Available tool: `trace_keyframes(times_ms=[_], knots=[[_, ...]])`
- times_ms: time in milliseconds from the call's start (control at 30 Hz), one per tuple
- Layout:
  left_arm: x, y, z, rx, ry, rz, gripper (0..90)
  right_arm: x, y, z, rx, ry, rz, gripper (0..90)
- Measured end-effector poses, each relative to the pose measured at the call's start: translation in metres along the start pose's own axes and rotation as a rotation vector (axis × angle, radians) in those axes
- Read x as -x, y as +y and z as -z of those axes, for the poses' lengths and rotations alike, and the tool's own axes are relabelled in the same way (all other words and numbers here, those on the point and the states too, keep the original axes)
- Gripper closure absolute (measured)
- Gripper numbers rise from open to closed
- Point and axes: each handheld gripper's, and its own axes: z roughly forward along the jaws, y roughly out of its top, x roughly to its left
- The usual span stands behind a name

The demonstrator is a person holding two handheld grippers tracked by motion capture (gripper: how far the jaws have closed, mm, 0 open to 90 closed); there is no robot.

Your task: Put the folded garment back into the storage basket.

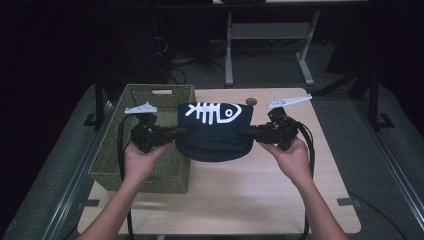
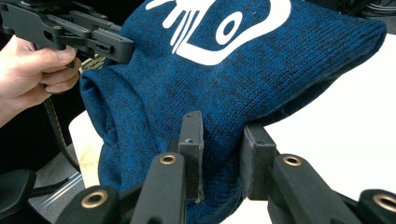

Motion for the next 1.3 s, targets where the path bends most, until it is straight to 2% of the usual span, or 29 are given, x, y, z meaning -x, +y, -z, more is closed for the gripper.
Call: trace_keyframes(times_ms=[400,933,1300], knots=[[-0.007,0.001,0.013,0.004,0.006,-0.006,70.5,-0.005,0.008,-0.007,0.007,0.013,0.007,73.3],[-0.022,-0.001,0.034,0.011,0.034,0.000,70.4,-0.014,0.020,-0.030,0.014,0.045,0.014,73.3],[-0.039,-0.009,0.051,0.009,0.055,0.019,70.4,-0.021,0.027,-0.055,-0.004,0.069,0.023,73.3]])
